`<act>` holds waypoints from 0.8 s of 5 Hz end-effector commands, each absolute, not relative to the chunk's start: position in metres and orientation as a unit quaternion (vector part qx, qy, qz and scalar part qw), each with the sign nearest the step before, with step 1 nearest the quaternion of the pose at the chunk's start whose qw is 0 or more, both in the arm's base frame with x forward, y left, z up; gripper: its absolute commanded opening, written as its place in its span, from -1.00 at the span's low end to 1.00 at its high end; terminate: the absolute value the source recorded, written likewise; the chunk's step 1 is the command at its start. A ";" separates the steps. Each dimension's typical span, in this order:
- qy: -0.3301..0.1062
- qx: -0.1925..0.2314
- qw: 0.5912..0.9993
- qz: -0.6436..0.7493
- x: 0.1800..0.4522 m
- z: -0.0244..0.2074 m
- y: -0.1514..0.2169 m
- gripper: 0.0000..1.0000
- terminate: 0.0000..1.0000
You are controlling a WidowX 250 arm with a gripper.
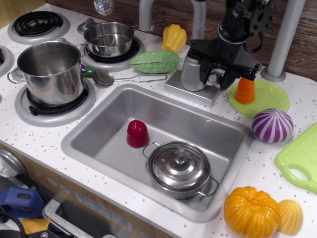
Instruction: Turn lever vertical to front
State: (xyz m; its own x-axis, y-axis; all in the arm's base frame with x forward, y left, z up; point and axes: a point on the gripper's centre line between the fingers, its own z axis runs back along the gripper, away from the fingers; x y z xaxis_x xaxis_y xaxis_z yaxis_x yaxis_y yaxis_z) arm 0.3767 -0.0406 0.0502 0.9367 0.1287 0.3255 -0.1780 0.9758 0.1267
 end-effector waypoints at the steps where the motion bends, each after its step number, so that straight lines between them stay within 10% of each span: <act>1: -0.178 0.058 0.979 0.078 0.373 0.051 -0.037 -1.00 -1.00; 3: -0.180 0.064 0.979 0.071 0.372 0.045 -0.036 -1.00 -1.00; 4: -0.162 0.071 0.982 0.064 0.372 0.055 -0.036 1.00 -1.00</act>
State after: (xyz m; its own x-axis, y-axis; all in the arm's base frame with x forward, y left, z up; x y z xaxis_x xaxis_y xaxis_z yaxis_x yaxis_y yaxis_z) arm 0.3634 -0.0352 0.0462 0.9667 0.1038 0.2340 -0.1436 0.9766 0.1600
